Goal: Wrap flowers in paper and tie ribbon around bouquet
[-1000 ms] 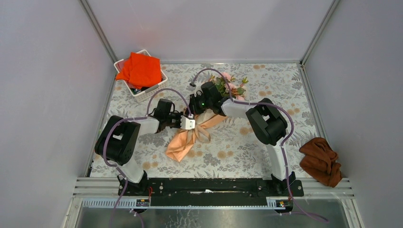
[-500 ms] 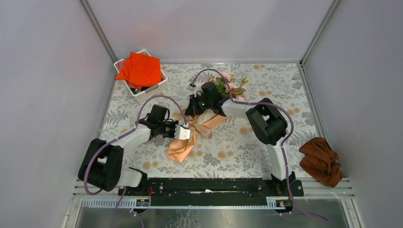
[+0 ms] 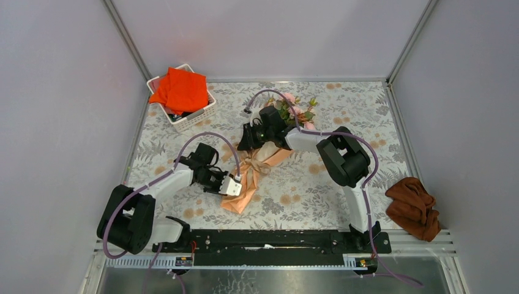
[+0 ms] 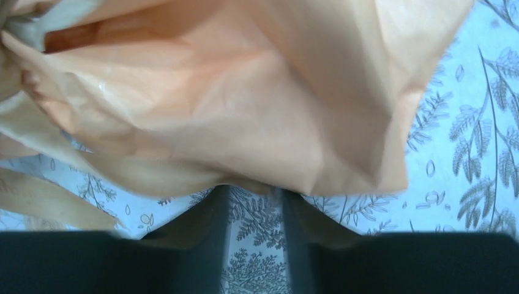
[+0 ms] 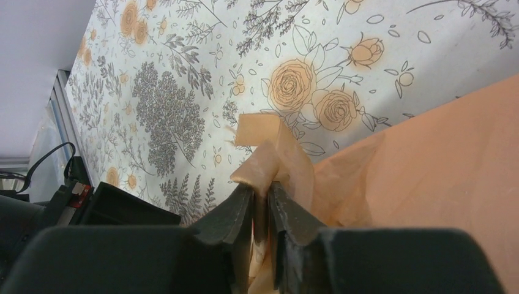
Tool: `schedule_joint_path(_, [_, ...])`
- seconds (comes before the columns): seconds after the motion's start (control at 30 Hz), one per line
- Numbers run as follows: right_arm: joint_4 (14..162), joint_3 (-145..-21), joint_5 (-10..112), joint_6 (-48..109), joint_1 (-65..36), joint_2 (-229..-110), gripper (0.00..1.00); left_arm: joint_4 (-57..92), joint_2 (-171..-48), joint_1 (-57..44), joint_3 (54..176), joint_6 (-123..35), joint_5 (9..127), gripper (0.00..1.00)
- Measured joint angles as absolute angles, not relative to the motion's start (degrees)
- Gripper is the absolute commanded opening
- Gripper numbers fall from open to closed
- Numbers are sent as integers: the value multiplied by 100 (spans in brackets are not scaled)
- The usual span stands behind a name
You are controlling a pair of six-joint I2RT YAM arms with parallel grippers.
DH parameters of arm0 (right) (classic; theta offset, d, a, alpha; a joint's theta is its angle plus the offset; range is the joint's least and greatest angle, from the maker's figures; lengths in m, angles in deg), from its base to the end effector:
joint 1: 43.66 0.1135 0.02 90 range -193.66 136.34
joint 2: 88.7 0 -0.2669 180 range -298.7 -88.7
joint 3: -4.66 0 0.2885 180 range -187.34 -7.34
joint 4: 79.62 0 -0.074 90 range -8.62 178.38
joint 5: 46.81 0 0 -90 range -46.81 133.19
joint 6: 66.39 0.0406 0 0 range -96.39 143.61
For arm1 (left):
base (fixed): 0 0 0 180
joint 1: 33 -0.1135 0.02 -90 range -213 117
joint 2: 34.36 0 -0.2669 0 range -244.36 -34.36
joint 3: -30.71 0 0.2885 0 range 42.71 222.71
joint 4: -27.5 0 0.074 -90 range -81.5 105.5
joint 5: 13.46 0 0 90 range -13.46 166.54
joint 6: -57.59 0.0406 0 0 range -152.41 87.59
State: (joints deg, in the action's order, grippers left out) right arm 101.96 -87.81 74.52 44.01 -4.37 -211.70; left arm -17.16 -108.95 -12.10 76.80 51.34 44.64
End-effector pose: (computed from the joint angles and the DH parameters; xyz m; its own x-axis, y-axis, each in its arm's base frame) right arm 0.3805 0.3386 0.1382 -0.6624 -0.1573 -0.7324 -0.7065 0.4564 0.5409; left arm 0.2110 -0.1035 0.1293 0.3459 0.7713 -0.5343 0.9374 -0.2590 0.2329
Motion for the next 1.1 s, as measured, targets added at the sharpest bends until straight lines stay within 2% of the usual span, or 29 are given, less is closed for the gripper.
schedule_joint_path(0.07, [10124, -8796, 7480, 4370, -435, -21170, 39, -1878, -10895, -1207, 7686, 5164, 4470, 62])
schedule_joint_path(0.27, [9735, -8840, 7587, 4106, -435, -20914, 52, -1887, -10902, -1393, 8148, 4860, 4392, 66])
schedule_joint_path(0.47, [9136, -8685, 7568, 3435, -435, -19559, 54, -1277, -11063, -1813, 8635, 4631, 4289, 76])
schedule_joint_path(0.67, [8920, -7301, 6914, 3138, -440, -18080, 54, 399, -11691, -1839, 8648, 4382, 4298, 80])
schedule_joint_path(0.73, [8865, -6831, 6643, 3133, -435, -18014, 55, 828, -11922, -1839, 8648, 4535, 4304, 80])
schedule_joint_path(0.9, [8428, -5920, 6022, 3157, -361, -18217, 65, 1278, -12318, -1839, 8652, 5490, 4311, 80])
schedule_joint_path(1.1, [8625, -5769, 5856, 3157, -94, -18517, 70, 1241, -12596, -1809, 8869, 6349, 4269, 80])
